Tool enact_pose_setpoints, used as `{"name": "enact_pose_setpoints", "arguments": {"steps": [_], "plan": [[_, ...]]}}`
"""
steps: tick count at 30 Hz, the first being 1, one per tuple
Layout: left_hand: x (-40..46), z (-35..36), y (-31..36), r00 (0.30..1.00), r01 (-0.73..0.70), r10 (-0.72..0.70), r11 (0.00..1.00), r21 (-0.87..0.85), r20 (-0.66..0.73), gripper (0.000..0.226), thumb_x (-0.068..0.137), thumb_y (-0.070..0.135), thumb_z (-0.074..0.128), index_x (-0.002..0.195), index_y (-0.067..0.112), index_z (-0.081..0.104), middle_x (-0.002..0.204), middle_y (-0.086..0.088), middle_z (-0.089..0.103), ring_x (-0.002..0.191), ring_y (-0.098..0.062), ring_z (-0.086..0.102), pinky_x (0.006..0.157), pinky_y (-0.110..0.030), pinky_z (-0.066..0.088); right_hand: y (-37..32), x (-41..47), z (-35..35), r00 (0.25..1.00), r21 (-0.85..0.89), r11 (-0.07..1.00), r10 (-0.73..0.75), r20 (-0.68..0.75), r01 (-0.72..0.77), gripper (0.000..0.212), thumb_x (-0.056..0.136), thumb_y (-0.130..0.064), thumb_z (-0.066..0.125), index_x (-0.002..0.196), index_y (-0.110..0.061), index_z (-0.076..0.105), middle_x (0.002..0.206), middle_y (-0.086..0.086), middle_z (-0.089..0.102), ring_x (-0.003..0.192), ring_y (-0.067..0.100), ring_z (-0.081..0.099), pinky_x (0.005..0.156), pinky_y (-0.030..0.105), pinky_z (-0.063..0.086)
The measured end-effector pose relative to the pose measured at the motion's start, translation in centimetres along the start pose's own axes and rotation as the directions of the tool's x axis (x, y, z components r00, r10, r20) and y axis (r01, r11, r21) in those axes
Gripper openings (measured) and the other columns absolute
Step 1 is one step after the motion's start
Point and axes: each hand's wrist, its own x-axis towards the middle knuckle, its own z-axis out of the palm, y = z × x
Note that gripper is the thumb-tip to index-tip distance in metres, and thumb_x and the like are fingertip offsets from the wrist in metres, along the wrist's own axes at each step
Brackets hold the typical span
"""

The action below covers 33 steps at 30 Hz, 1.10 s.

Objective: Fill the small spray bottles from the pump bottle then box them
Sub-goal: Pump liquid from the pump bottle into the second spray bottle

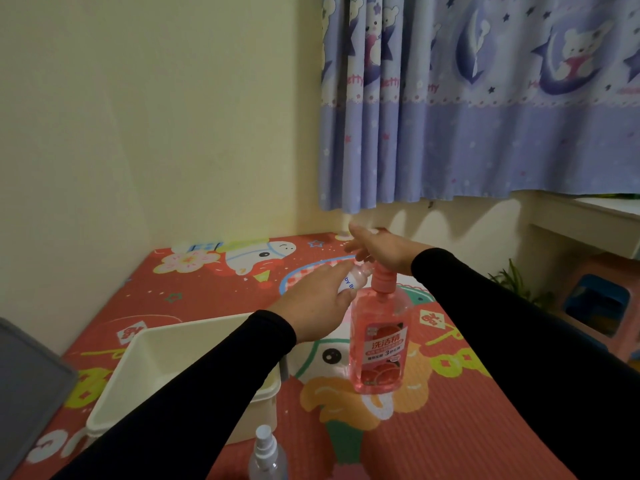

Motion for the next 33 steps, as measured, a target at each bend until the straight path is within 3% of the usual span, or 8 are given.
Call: {"name": "enact_pose_setpoints", "arguments": {"steps": [4,7,13,23,29,33], "plan": [[0.2,-0.7,0.0,1.0,0.022,-0.022,1.0,0.001,0.016,0.048,0.103,0.033,0.037,0.149,0.024,0.027,0.148,-0.005,0.038,0.133,-0.023,0.038,0.105,-0.033,0.031,-0.5,0.0,-0.8,1.0,-0.027,1.0,-0.001,-0.012,0.001,0.072,0.093,-0.069,0.013,0.124,-0.026,0.062,0.121,0.007,0.061,0.112,0.022,0.056,0.102,0.038,0.039],[0.2,-1.2,0.2,1.0,0.013,-0.013,1.0,0.004,-0.001,0.049,0.103,0.032,0.037,0.15,0.023,0.026,0.151,-0.004,0.035,0.137,-0.021,0.034,0.106,-0.03,0.028,-0.8,0.1,-1.3,1.0,-0.045,0.999,-0.004,-0.03,0.003,0.079,0.082,-0.079,0.01,0.117,-0.032,0.063,0.116,0.003,0.062,0.109,0.023,0.058,0.104,0.043,0.04],[-0.2,-0.3,0.0,1.0,0.002,-0.002,1.0,0.008,-0.005,0.048,0.103,0.031,0.038,0.149,0.023,0.028,0.149,-0.004,0.038,0.134,-0.02,0.036,0.101,-0.028,0.029,-0.1,0.2,-0.1,1.0,-0.032,0.999,-0.006,-0.003,0.005,0.067,0.096,-0.064,0.016,0.12,-0.023,0.064,0.119,0.008,0.063,0.108,0.021,0.057,0.105,0.039,0.039],[0.2,-1.2,0.1,1.0,-0.002,0.002,1.0,0.002,-0.023,0.045,0.103,0.031,0.039,0.146,0.022,0.032,0.148,-0.006,0.04,0.133,-0.022,0.039,0.102,-0.029,0.03,-0.9,0.1,-1.3,1.0,-0.035,0.999,-0.011,-0.018,0.011,0.076,0.093,-0.068,0.009,0.126,-0.024,0.061,0.12,0.007,0.061,0.111,0.024,0.057,0.1,0.039,0.04],[0.0,-0.1,-0.3,1.0,-0.012,0.012,1.0,0.023,-0.013,0.051,0.103,0.032,0.038,0.151,0.023,0.024,0.152,-0.002,0.035,0.137,-0.019,0.034,0.105,-0.027,0.027,0.5,0.8,0.0,1.0,0.009,0.999,-0.031,0.002,0.031,0.064,0.094,-0.068,0.017,0.105,-0.029,0.066,0.114,0.01,0.066,0.104,0.021,0.059,0.106,0.041,0.039],[0.0,-0.3,-0.1,1.0,-0.013,0.013,1.0,0.023,-0.004,0.051,0.103,0.032,0.038,0.151,0.023,0.024,0.152,-0.004,0.035,0.138,-0.019,0.033,0.105,-0.028,0.026,0.2,0.3,-0.3,1.0,-0.005,1.0,-0.004,0.0,0.004,0.068,0.094,-0.067,0.016,0.119,-0.026,0.064,0.116,0.008,0.064,0.106,0.02,0.057,0.101,0.035,0.039]]}}
